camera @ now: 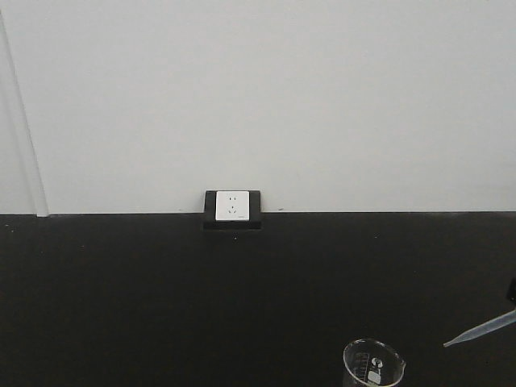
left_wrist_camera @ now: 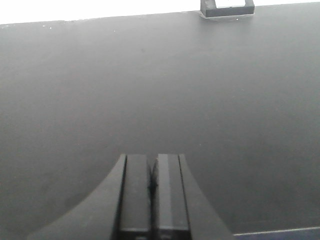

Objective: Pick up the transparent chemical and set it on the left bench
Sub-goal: 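Lift the beaker with the right gripper off the bench, then hold the beaker in the right gripper while the base drives to the tray bench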

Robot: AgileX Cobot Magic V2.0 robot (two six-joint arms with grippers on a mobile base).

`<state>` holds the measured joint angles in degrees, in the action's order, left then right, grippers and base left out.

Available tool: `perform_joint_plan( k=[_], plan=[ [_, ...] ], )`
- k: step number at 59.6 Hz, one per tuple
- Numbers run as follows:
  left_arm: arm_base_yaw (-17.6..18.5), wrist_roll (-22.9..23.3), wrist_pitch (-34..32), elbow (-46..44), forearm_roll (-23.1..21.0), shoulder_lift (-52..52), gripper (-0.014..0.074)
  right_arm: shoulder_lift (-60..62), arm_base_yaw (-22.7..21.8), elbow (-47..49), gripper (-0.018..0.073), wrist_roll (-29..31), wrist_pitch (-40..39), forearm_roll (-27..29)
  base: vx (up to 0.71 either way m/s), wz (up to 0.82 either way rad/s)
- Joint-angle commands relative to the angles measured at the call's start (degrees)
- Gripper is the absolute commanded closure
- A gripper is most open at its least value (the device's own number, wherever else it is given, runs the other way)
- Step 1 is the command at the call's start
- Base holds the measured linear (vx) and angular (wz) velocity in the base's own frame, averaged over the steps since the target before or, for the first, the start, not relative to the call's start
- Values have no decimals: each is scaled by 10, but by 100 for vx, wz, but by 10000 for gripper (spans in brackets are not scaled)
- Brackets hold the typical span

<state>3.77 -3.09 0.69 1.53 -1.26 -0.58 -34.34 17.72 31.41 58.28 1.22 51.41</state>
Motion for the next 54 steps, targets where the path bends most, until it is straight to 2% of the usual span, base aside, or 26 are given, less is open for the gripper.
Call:
perform_joint_plan(
  k=[1,54],
  plan=[
    [1,4,-45,9,0,-11,600,1,-2,17,564,3,-27,-1,0,0],
    [1,4,-45,9,0,-11,600,1,-2,17,564,3,-27,-1,-4,-1]
  ],
)
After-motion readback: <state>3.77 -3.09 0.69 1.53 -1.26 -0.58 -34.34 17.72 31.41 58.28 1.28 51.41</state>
